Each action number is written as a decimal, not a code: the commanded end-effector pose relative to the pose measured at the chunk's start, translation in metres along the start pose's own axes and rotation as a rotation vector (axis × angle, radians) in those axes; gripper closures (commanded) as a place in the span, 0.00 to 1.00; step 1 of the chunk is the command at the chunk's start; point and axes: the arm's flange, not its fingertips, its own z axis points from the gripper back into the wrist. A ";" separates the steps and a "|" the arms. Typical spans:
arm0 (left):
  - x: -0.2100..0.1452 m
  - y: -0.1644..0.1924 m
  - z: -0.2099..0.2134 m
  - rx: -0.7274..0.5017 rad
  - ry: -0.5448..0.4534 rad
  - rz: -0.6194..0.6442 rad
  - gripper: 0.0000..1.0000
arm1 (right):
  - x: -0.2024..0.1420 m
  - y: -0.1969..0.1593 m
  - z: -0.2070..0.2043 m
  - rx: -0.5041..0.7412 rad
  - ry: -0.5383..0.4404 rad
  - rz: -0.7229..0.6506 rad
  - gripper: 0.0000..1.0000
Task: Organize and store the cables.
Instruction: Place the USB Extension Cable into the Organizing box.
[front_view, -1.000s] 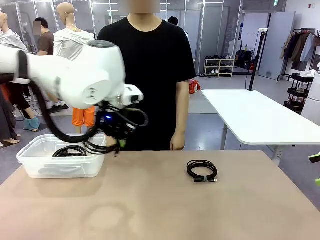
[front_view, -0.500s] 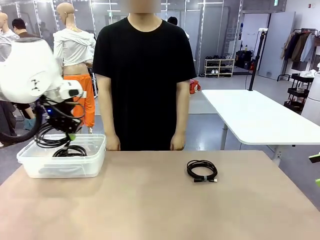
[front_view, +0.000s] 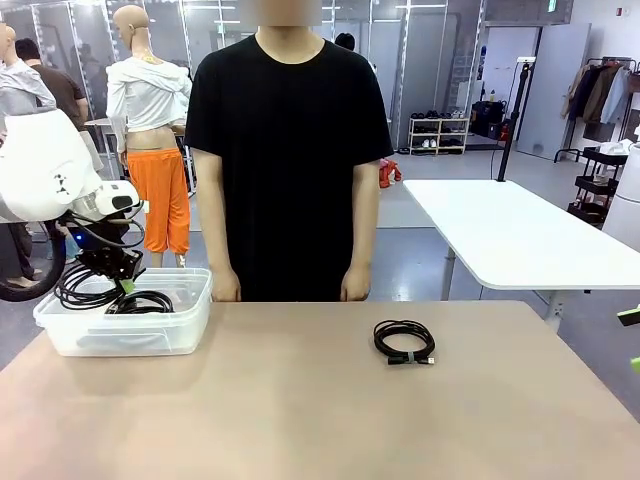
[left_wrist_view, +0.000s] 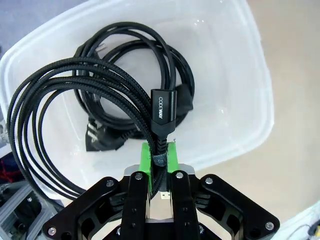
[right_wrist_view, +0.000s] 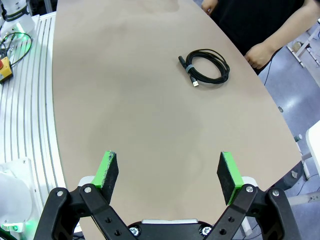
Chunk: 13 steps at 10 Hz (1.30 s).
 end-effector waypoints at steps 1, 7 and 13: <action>0.027 0.002 -0.011 -0.016 -0.012 0.027 0.86 | 0.002 -0.001 -0.001 -0.007 -0.014 -0.018 0.00; 0.038 -0.010 -0.060 -0.055 0.081 0.077 0.86 | 0.002 -0.001 -0.001 -0.007 -0.014 -0.018 0.00; 0.038 -0.017 -0.052 -0.047 0.092 0.123 0.24 | 0.002 -0.001 -0.001 -0.007 -0.014 -0.018 0.00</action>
